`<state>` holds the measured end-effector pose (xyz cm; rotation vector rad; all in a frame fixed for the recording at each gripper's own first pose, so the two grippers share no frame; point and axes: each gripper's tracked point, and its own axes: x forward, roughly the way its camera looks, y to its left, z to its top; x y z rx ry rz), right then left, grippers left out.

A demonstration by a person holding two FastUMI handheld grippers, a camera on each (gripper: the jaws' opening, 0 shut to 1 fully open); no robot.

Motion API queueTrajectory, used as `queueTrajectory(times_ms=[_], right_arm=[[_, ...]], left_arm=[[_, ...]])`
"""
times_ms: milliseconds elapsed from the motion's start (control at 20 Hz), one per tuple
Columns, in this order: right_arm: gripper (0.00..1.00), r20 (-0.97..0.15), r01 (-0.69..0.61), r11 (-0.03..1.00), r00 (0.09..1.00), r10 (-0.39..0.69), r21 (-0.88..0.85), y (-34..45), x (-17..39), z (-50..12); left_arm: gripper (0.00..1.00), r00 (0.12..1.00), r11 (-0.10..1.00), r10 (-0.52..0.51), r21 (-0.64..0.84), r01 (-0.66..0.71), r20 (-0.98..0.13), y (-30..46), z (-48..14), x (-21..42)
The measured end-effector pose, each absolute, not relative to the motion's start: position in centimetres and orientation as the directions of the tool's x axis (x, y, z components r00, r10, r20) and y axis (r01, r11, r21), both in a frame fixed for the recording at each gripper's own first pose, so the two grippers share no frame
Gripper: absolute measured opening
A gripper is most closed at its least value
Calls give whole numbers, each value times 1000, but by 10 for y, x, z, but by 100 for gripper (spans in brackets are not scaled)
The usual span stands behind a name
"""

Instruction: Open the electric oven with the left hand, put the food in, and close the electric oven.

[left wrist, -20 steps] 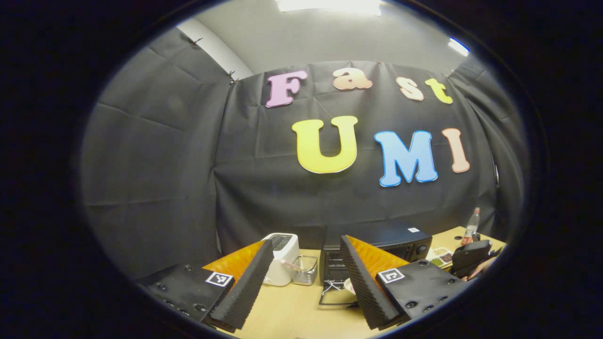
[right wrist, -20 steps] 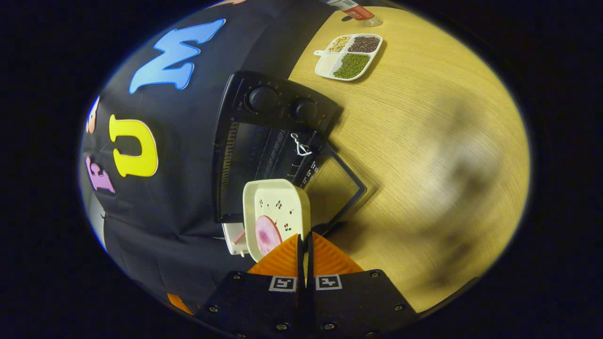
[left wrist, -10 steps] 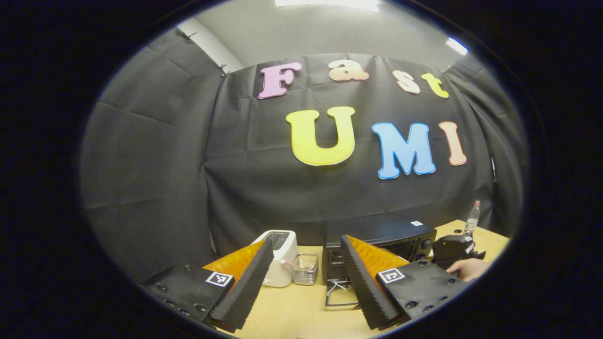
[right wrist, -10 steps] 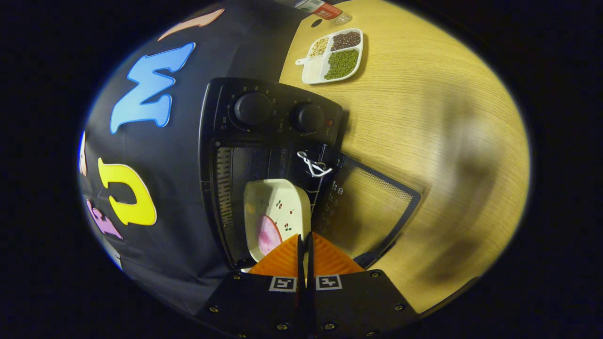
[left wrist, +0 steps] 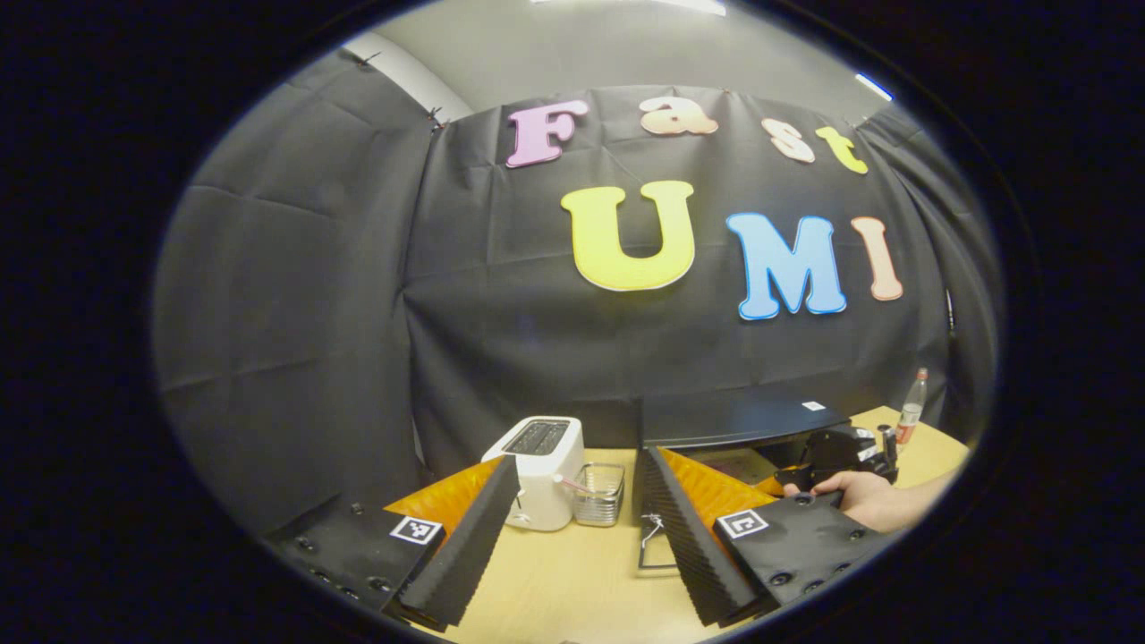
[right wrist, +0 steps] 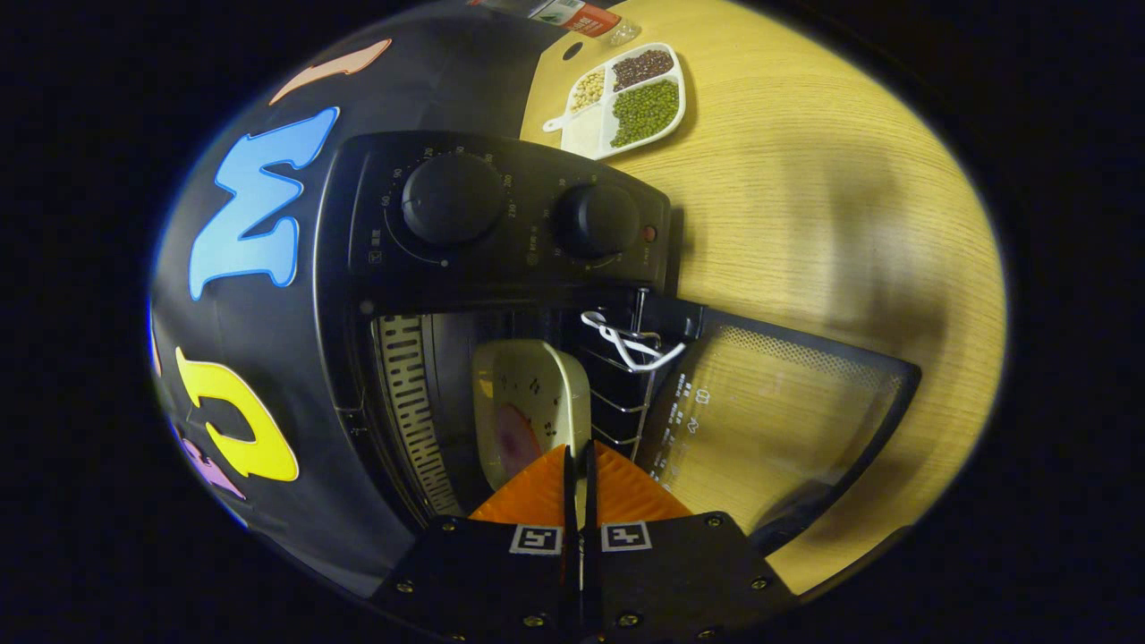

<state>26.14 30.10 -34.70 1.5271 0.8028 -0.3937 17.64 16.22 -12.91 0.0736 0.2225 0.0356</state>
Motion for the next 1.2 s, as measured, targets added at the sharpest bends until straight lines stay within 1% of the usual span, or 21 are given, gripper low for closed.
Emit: queueTrajectory(times_ms=[100, 150, 200, 250, 300, 350, 400, 450, 550, 600, 650, 800, 850, 1000, 1050, 1150, 1200], right_arm=[[4, -637, 656, 9, 729, 250, 755, 300, 272, -339], [10, -613, 637, -6, 744, 267, 771, 304, 274, -335], [12, -592, 622, -19, 754, 283, 783, 302, 275, -331], [34, -579, 610, -22, 762, 290, 792, 304, 274, -328], [55, -573, 603, -12, 763, 298, 797, 304, 272, -324], [82, -573, 601, -1, 761, 304, 799, 303, 269, -322], [75, -568, 595, 11, 761, 314, 803, 303, 266, -319], [94, -566, 591, 28, 756, 330, 806, 306, 262, -316], [97, -556, 569, 82, 748, 362, 818, 305, 250, -308], [97, -549, 546, 128, 742, 384, 828, 305, 241, -304], [97, -541, 520, 171, 739, 400, 837, 304, 235, -300], [97, -508, 394, 330, 743, 435, 858, 294, 215, -280], [97, -506, 347, 394, 745, 436, 851, 287, 206, -274], [97, -488, 216, 538, 756, 436, 815, 265, 186, -255], [97, -483, 173, 582, 761, 434, 795, 257, 178, -252], [97, -450, 82, 637, 776, 442, 766, 241, 165, -232], [97, -442, 48, 673, 787, 430, 738, 230, 156, -226]], left_arm=[[97, 973, 997, 43, 78, -26, -225, 162, -130, 176], [96, 973, 997, 41, 78, -24, -226, 160, -131, 178], [98, 974, 997, 37, 77, -20, -225, 158, -130, 179], [100, 974, 997, 31, 76, -14, -225, 156, -130, 178], [96, 975, 997, 24, 77, -7, -222, 152, -128, 178], [100, 976, 997, 13, 78, 4, -217, 148, -126, 178], [100, 977, 997, 4, 80, 13, -211, 144, -125, 178], [100, 978, 997, -2, 81, 19, -207, 141, -124, 179], [96, 979, 997, -11, 74, 26, -204, 134, -124, 181], [100, 979, 997, -16, 69, 31, -202, 131, -124, 180], [100, 979, 997, -22, 68, 36, -200, 126, -123, 179], [100, 980, 994, -50, 83, 67, -190, 113, -120, 177], [100, 980, 993, -59, 89, 77, -192, 108, -124, 176], [100, 976, 991, -89, 77, 106, -199, 87, -131, 174], [100, 974, 991, -94, 72, 111, -207, 82, -138, 172], [100, 967, 990, -112, 61, 129, -229, 67, -148, 170], [100, 963, 989, -122, 55, 139, -239, 60, -153, 169]])
